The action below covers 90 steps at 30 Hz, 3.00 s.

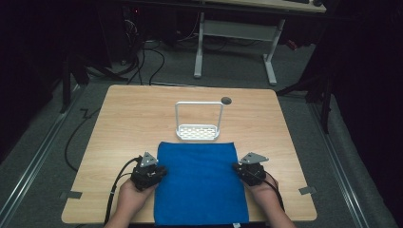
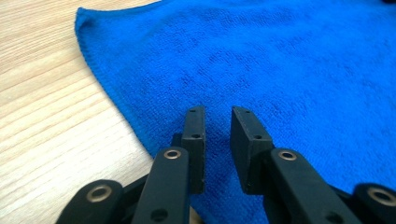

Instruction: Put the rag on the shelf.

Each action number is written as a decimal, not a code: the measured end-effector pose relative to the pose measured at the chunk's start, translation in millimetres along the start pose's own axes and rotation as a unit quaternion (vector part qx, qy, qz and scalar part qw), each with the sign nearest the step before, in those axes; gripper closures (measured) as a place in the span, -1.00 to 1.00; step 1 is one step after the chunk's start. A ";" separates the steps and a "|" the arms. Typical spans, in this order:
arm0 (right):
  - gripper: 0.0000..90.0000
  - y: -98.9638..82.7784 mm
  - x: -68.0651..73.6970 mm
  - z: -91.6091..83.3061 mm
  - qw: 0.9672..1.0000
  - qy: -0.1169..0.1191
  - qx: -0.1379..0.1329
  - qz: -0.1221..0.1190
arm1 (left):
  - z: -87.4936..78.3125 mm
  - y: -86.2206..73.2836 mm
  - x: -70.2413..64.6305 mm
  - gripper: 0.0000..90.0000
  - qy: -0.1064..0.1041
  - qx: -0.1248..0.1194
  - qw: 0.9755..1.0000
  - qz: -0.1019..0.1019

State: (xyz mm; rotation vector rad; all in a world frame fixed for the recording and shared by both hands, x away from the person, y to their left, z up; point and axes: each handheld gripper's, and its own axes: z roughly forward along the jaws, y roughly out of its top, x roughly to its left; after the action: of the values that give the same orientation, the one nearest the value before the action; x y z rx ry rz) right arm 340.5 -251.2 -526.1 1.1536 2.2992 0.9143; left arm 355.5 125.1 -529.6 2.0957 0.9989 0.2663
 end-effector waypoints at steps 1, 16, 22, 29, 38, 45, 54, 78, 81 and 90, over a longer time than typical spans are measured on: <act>1.00 -1.1 2.2 -1.5 1.000 0.002 0.000 -0.003 | -0.7 -0.7 0.5 0.69 0.000 0.000 1.000 0.002; 0.74 -7.0 6.8 -17.2 1.000 0.003 -0.030 -0.002 | -10.8 -7.7 1.1 0.63 -0.020 0.003 1.000 0.000; 0.59 -11.0 -3.3 -21.6 0.999 -0.010 -0.045 0.013 | -18.4 -4.9 6.0 0.48 0.002 -0.049 0.999 -0.008; 0.53 -12.0 -7.2 -22.7 0.999 -0.014 -0.048 0.021 | -9.8 -0.8 25.5 0.32 0.042 -0.064 0.996 -0.041; 0.50 -11.9 -11.1 -23.1 0.999 -0.010 -0.050 0.018 | 13.1 20.4 42.9 0.26 0.078 -0.057 0.994 -0.044; 0.49 -13.0 -12.4 -24.0 0.999 -0.009 -0.050 0.019 | 36.2 36.7 47.2 0.26 0.082 -0.040 0.995 -0.035; 0.47 -15.8 -14.1 -23.0 0.999 -0.008 -0.047 0.026 | 38.9 38.1 52.9 0.71 0.080 -0.035 0.995 -0.050; 0.20 27.7 -33.6 31.4 0.994 -0.041 -0.016 0.102 | 38.0 37.6 52.6 0.93 0.053 -0.036 0.997 -0.036; 0.22 33.7 -34.4 37.0 0.994 -0.041 -0.011 0.099 | 38.2 37.6 52.6 0.93 0.055 -0.035 0.997 -0.038; 0.64 33.8 -28.2 40.5 0.996 -0.036 -0.007 0.086 | 38.9 37.9 53.4 0.93 0.054 -0.030 0.997 -0.040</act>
State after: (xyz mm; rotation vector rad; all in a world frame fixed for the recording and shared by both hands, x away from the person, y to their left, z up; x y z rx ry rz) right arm 399.8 -244.2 -528.6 1.3736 2.1579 0.9318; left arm 431.4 127.7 -535.3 2.0001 1.1227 0.3676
